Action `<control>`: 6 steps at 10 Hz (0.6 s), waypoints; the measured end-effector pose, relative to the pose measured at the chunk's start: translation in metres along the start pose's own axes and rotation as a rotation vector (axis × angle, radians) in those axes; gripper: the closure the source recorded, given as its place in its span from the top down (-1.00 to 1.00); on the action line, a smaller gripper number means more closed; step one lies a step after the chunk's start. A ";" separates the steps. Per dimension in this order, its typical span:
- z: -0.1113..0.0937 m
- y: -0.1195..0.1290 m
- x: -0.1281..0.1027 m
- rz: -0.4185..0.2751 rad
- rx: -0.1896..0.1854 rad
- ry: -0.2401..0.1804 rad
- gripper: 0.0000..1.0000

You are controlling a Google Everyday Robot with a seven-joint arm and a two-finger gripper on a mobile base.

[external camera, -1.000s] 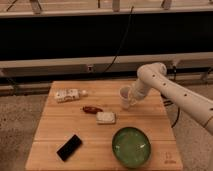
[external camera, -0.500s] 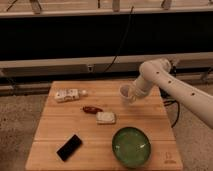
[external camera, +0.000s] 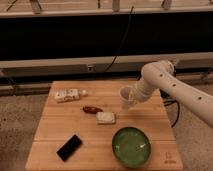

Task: Place the ceramic cup in the ceramic bowl

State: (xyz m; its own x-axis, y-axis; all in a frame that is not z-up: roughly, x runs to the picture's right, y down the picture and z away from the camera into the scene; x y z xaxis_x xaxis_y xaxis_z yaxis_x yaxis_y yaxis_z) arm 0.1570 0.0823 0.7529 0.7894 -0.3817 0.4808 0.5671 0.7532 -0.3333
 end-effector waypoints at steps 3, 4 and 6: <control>-0.003 0.011 -0.009 -0.015 -0.011 0.002 -1.00; -0.004 0.018 -0.017 -0.017 -0.017 0.001 -1.00; -0.006 0.032 -0.024 -0.018 -0.030 0.002 -1.00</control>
State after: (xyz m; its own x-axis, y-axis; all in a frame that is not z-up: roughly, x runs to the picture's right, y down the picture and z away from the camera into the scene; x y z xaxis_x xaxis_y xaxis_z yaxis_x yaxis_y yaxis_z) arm 0.1576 0.1126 0.7256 0.7796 -0.3958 0.4854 0.5878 0.7301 -0.3486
